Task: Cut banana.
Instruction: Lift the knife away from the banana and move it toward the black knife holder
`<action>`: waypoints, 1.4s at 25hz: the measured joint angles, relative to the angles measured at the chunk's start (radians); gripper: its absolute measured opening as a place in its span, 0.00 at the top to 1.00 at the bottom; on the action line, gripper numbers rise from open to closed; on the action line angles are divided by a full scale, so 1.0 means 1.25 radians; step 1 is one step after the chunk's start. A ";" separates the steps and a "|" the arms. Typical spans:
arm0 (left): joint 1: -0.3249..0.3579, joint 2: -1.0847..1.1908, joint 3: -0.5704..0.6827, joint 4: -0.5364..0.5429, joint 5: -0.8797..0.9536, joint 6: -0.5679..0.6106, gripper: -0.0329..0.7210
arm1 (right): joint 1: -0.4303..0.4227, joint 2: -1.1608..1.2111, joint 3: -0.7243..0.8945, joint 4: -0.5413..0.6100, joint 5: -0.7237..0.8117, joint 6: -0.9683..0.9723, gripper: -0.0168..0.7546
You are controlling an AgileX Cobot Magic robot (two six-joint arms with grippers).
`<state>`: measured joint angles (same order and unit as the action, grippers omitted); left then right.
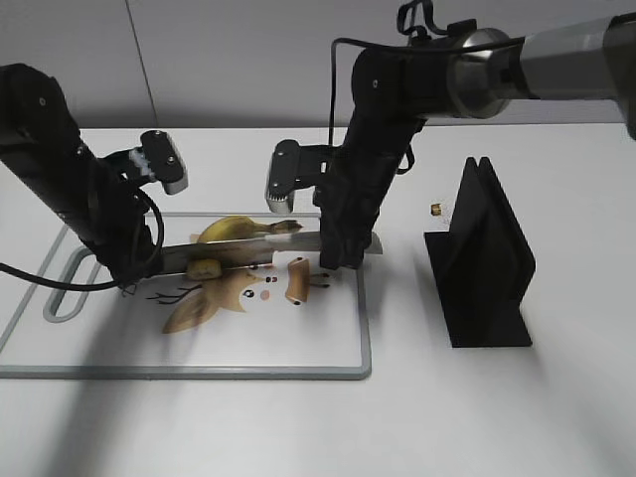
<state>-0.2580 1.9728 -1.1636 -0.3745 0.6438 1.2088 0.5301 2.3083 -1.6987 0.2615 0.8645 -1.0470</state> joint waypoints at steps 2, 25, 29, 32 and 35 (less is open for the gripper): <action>0.000 0.002 0.001 0.000 -0.003 0.003 0.89 | 0.000 0.005 0.000 0.002 0.000 0.000 0.74; -0.001 -0.021 0.011 -0.012 0.064 -0.002 0.89 | 0.002 -0.019 0.004 0.024 0.066 0.000 0.74; -0.001 -0.042 0.015 -0.007 0.071 -0.003 0.89 | 0.002 -0.022 0.004 0.032 0.076 -0.001 0.74; -0.001 -0.072 0.017 0.012 0.071 -0.003 0.90 | 0.003 -0.031 0.004 0.040 0.076 -0.001 0.74; -0.001 -0.099 0.017 0.018 0.076 -0.003 0.90 | 0.003 -0.055 0.004 0.040 0.076 -0.001 0.74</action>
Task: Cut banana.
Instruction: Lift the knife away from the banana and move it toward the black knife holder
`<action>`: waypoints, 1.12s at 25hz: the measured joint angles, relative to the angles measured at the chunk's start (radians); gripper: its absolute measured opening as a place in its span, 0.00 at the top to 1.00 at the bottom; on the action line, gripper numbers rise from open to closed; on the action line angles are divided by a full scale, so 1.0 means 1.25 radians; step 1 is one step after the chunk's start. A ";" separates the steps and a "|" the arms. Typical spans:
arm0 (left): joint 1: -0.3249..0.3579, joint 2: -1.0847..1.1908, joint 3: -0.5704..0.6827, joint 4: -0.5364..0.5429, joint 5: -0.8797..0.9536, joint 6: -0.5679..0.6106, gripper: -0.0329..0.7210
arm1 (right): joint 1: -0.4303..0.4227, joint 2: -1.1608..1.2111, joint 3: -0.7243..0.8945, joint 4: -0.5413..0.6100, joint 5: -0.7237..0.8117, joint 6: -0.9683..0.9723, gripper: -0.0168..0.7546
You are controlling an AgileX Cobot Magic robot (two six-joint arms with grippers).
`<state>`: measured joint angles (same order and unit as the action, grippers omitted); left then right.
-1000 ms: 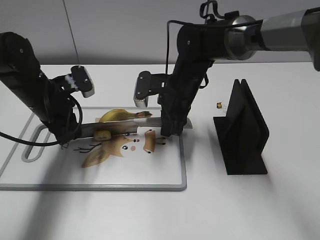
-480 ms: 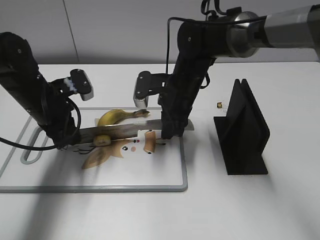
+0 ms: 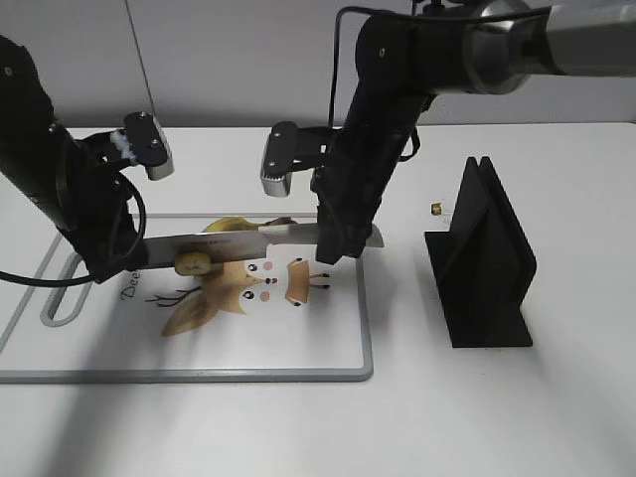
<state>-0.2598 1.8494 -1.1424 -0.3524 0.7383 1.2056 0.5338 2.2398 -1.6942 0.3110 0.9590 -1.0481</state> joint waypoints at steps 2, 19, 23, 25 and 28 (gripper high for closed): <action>-0.001 -0.014 0.000 -0.002 0.005 -0.001 0.90 | 0.000 -0.019 0.000 -0.004 0.003 0.000 0.74; -0.002 -0.135 0.002 -0.003 0.092 -0.008 0.92 | -0.001 -0.105 0.000 0.025 0.056 -0.117 0.76; -0.002 -0.147 0.002 -0.003 0.094 -0.018 0.86 | -0.001 -0.107 0.000 0.032 0.072 -0.138 0.77; -0.002 -0.156 0.002 -0.003 0.090 -0.024 0.78 | -0.002 -0.107 0.000 0.034 0.083 -0.138 0.77; 0.002 -0.167 0.002 -0.001 0.080 -0.034 0.60 | -0.005 -0.110 0.000 0.030 0.096 -0.143 0.77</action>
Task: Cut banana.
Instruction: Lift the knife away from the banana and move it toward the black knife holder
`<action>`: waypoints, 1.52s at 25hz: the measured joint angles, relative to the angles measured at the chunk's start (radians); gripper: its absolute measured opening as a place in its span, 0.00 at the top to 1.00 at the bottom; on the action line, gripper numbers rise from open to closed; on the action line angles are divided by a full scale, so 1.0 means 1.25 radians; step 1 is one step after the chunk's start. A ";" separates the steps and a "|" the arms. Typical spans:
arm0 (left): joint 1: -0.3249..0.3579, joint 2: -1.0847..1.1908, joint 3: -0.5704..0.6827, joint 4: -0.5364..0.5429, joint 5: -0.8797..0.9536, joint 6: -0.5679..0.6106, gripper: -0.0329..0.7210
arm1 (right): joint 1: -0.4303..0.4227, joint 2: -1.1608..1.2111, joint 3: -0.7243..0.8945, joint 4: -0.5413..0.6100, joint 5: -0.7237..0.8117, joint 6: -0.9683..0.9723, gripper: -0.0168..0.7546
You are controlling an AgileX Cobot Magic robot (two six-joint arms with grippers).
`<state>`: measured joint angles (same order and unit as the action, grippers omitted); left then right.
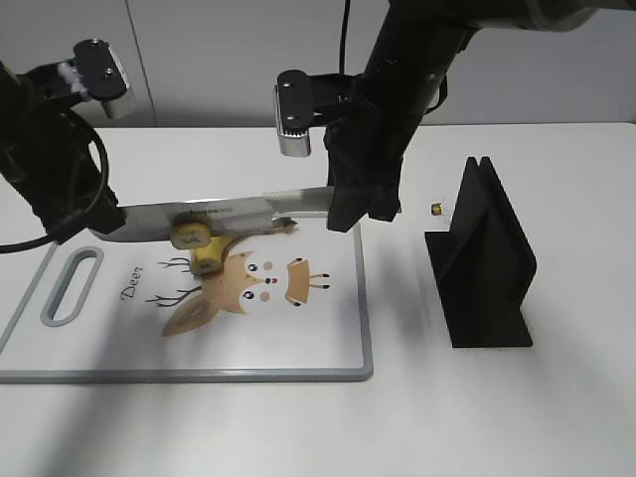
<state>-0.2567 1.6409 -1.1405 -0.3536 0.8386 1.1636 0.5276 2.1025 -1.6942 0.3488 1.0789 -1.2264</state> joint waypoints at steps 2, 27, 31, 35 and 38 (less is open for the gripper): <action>0.002 -0.003 0.000 0.001 -0.006 -0.002 0.50 | -0.002 -0.004 0.000 -0.001 0.003 -0.008 0.77; 0.006 -0.251 0.001 0.172 -0.015 -0.299 0.17 | -0.003 -0.073 0.001 -0.020 0.047 0.094 0.77; 0.038 -0.272 0.001 0.216 0.022 -0.525 0.17 | -0.003 -0.107 0.001 -0.023 0.052 0.181 0.77; 0.089 -0.278 0.001 0.222 0.130 -0.626 0.17 | -0.003 -0.129 0.001 -0.028 0.082 0.284 0.77; 0.134 -0.285 0.001 0.222 0.219 -0.700 0.17 | -0.003 -0.143 0.001 -0.036 0.093 0.374 0.77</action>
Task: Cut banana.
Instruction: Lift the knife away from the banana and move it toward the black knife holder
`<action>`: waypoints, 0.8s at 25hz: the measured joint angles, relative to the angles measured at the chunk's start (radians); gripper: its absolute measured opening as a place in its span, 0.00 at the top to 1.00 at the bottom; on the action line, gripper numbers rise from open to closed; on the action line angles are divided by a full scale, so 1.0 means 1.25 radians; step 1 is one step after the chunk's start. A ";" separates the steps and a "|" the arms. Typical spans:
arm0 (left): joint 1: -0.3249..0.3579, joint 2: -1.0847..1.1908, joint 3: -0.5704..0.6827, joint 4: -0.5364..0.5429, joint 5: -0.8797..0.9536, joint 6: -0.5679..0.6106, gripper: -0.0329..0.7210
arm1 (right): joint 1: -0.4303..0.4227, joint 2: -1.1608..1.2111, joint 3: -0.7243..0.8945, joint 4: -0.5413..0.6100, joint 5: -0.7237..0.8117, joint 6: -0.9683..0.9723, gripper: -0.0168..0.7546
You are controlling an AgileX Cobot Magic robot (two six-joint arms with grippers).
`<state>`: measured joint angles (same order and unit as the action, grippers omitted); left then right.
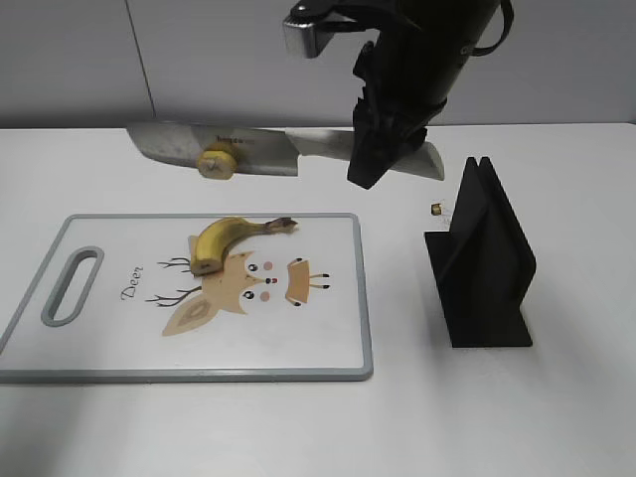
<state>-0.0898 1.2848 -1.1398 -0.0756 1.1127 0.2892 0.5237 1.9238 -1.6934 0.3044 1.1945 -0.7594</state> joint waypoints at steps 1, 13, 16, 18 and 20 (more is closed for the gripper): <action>0.015 -0.003 0.000 0.000 0.033 -0.011 0.17 | 0.000 -0.006 0.000 -0.005 0.001 0.040 0.77; 0.062 -0.168 0.000 -0.003 0.084 -0.051 0.18 | 0.000 -0.128 0.083 -0.015 0.006 0.390 0.77; 0.062 -0.234 0.008 -0.003 0.084 -0.054 0.18 | 0.001 -0.175 0.158 -0.014 -0.021 0.432 0.77; 0.062 -0.284 0.029 -0.003 0.078 -0.055 0.18 | 0.001 -0.211 0.218 -0.013 -0.055 0.464 0.77; 0.062 -0.343 0.063 -0.003 0.064 -0.055 0.18 | 0.001 -0.245 0.271 -0.013 -0.088 0.487 0.77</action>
<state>-0.0117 0.8562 -1.0606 -0.0788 1.1928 0.2203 0.5246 1.6180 -1.3549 0.2882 1.0851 -0.1506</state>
